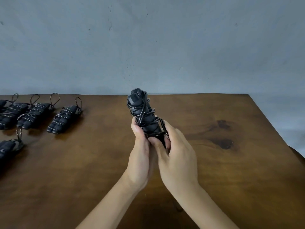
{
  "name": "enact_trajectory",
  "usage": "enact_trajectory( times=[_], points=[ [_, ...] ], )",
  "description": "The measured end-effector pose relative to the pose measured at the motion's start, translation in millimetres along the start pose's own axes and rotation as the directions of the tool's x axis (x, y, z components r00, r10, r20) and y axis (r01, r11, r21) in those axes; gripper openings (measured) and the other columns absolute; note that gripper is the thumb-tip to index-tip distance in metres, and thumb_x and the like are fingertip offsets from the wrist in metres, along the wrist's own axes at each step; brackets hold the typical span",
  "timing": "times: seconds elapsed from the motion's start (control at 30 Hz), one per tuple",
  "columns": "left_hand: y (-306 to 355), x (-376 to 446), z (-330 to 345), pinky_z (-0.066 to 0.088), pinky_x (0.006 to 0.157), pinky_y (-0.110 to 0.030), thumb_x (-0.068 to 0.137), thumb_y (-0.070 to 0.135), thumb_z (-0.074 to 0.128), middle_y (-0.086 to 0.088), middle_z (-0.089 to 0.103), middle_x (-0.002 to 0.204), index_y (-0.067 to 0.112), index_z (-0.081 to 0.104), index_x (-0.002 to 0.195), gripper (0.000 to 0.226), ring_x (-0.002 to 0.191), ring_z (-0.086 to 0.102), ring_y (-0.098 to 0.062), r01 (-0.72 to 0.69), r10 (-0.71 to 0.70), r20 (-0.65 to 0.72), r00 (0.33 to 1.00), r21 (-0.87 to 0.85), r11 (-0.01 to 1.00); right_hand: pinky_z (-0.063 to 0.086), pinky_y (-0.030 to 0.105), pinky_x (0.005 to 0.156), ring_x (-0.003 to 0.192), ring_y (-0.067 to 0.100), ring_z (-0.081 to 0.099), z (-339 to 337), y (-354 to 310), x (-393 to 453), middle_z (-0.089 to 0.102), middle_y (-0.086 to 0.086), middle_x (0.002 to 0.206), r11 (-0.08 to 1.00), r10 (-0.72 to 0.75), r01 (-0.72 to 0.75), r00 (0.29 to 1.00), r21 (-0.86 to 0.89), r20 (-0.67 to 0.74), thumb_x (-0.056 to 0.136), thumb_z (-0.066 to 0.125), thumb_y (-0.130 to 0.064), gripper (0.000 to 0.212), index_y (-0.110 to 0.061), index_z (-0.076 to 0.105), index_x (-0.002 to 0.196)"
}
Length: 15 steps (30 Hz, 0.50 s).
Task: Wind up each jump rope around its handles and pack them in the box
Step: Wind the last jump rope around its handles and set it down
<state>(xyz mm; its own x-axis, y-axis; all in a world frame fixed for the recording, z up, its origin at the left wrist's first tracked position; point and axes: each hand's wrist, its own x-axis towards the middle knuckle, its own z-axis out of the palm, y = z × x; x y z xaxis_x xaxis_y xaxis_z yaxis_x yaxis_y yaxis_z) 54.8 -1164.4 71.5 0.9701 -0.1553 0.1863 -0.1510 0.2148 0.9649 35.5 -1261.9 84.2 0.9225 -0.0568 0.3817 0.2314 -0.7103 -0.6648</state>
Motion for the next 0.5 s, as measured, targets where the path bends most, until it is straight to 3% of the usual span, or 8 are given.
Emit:
enact_trajectory(
  times=[0.03,0.1,0.13,0.2,0.33,0.43,0.5],
  points=[
    [-4.5,-1.4,-3.1,0.052,0.098,-0.028,0.111,0.05,0.013,-0.009,0.062,0.114,0.019,0.045,0.148,0.058,0.107,0.058,-0.024,-0.023,0.022,0.022,0.999,0.016,1.0,0.054,0.019,0.066,0.084,0.001,0.059,-1.8,2.4,0.4,0.06,-0.018,0.101,1.0,-0.018,0.018,1.0,-0.011,-0.008,0.1,0.043,-0.057,0.052,-0.032,0.048,0.146],
    [-12.7,-0.1,-12.6,0.04,0.114,-0.023,0.116,0.033,0.009,0.027,0.062,0.135,0.05,0.042,0.149,0.049,0.127,0.056,0.003,-0.039,0.039,0.002,0.999,0.004,0.999,0.051,0.02,0.058,0.073,0.004,0.057,-5.3,8.3,2.3,0.056,-0.016,0.094,0.996,-0.074,0.073,0.997,-0.059,-0.021,0.103,0.044,-0.054,0.05,-0.028,0.05,0.145],
    [-8.8,2.4,-18.9,0.036,0.12,-0.031,0.115,0.04,0.007,0.024,0.058,0.145,0.047,0.041,0.152,0.051,0.137,0.051,0.002,0.009,-0.01,-0.016,1.0,-0.038,0.999,0.051,0.022,0.054,0.067,0.004,0.055,-7.2,11.5,4.0,0.055,-0.016,0.092,0.989,-0.113,0.11,0.993,-0.094,-0.028,0.104,0.045,-0.053,0.05,-0.024,0.052,0.144],
    [0.4,7.9,-40.5,0.042,0.115,-0.046,0.104,0.063,0.003,-0.003,0.056,0.153,0.023,0.044,0.155,0.077,0.144,0.05,-0.022,0.12,-0.125,-0.03,0.992,-0.122,0.985,0.048,0.023,0.048,0.061,0.003,0.049,-12.7,16.4,8.0,0.053,-0.012,0.089,0.967,-0.197,0.19,0.98,-0.171,-0.027,0.104,0.043,-0.05,0.052,-0.016,0.056,0.14],
    [25.7,26.6,-82.7,0.05,0.109,-0.054,0.092,0.081,0.002,-0.017,0.051,0.156,0.007,0.046,0.154,0.106,0.142,0.05,-0.039,0.341,-0.303,0.184,0.935,-0.236,0.91,0.039,0.024,0.044,0.054,0.013,0.049,-28.8,20.7,18.5,0.059,-0.001,0.086,0.858,-0.38,0.384,0.921,-0.34,0.081,0.105,0.04,-0.04,0.05,-0.005,0.06,0.136],
    [45.2,43.1,-109.4,0.056,0.101,-0.052,0.09,0.086,0.011,-0.022,0.054,0.152,0.008,0.055,0.149,0.107,0.134,0.058,-0.043,0.562,-0.478,0.385,0.789,-0.139,0.815,0.029,0.024,0.051,0.053,0.014,0.045,-38.7,20.1,29.1,0.06,0.004,0.082,0.699,-0.517,0.521,0.841,-0.49,0.158,0.101,0.051,-0.026,0.042,0.0,0.064,0.132],
    [58.6,56.3,-122.1,0.055,0.101,-0.053,0.09,0.086,0.016,-0.022,0.055,0.15,0.009,0.057,0.147,0.104,0.133,0.058,-0.045,0.653,-0.565,0.492,0.662,-0.009,0.757,0.028,0.027,0.053,0.056,0.014,0.04,-44.6,15.2,35.4,0.055,0.004,0.08,0.586,-0.554,0.579,0.797,-0.567,0.241,0.09,0.072,-0.011,0.046,0.004,0.062,0.133]
  ],
)
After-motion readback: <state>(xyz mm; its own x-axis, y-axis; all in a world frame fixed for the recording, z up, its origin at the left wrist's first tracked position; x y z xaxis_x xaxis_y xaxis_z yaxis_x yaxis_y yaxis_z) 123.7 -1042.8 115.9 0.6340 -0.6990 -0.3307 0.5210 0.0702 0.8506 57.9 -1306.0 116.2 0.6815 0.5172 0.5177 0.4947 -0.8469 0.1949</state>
